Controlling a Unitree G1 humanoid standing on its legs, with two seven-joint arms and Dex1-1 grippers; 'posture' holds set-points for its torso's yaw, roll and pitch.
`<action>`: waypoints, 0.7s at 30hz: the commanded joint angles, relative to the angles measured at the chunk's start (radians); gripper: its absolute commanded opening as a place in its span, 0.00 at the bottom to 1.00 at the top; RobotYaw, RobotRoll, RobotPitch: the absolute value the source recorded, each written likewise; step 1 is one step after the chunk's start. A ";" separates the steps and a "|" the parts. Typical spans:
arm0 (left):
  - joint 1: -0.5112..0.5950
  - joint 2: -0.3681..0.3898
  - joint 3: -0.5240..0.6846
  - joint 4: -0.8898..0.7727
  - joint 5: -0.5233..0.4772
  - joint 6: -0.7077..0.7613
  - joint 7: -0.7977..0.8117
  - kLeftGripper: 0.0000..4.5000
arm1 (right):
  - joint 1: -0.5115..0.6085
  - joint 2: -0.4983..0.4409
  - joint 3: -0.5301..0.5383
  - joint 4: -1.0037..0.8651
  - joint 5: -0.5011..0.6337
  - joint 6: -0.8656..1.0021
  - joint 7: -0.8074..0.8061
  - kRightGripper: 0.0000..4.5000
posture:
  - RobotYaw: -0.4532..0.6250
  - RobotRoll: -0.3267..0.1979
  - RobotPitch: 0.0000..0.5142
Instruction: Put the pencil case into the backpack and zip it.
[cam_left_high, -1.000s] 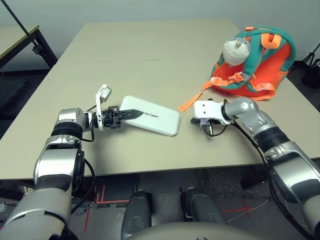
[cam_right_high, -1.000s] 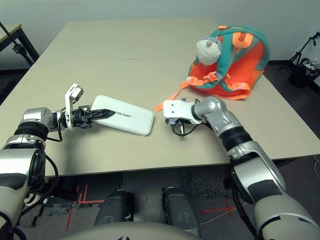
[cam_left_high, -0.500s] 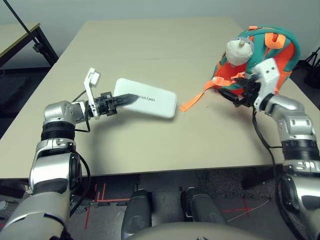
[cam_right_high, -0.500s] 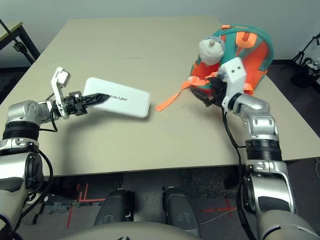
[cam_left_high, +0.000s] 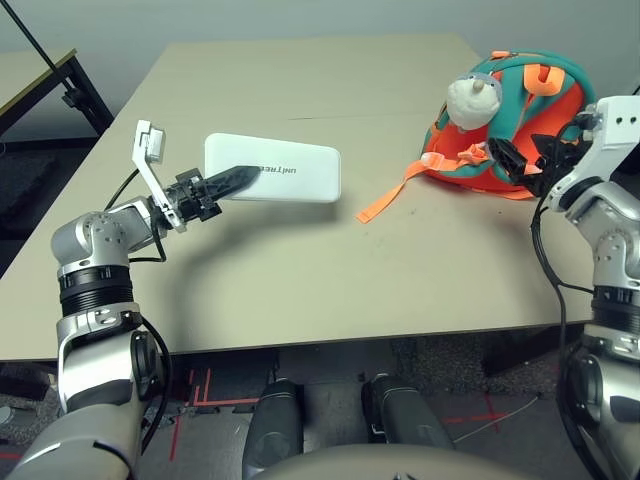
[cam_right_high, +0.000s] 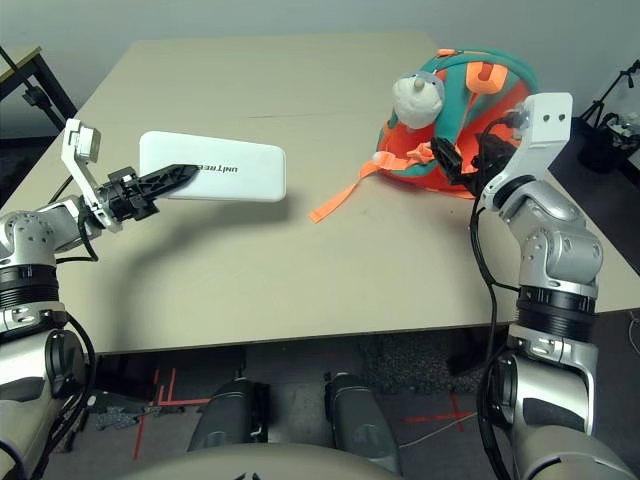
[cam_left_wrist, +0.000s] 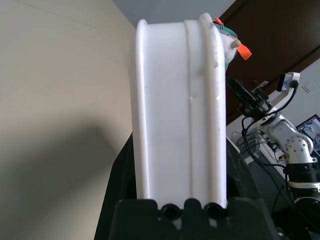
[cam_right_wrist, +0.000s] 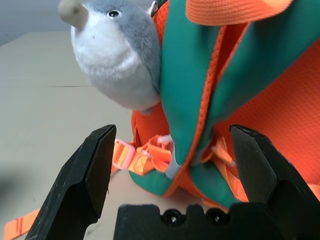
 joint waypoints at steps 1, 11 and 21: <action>0.012 -0.002 0.017 -0.048 -0.048 0.005 0.026 0.31 | -0.086 0.008 0.034 0.197 -0.044 -0.112 -0.016 1.00 | 0.35 0.62 0.09; 0.049 0.002 0.030 -0.098 -0.113 0.006 0.076 0.31 | -0.281 -0.005 0.106 0.765 -0.184 -0.443 -0.067 1.00 | 0.39 0.62 0.07; 0.065 0.020 0.022 -0.108 -0.150 0.003 0.100 0.31 | -0.317 0.000 0.084 0.860 -0.161 -0.559 -0.057 0.46 | 0.39 0.62 0.06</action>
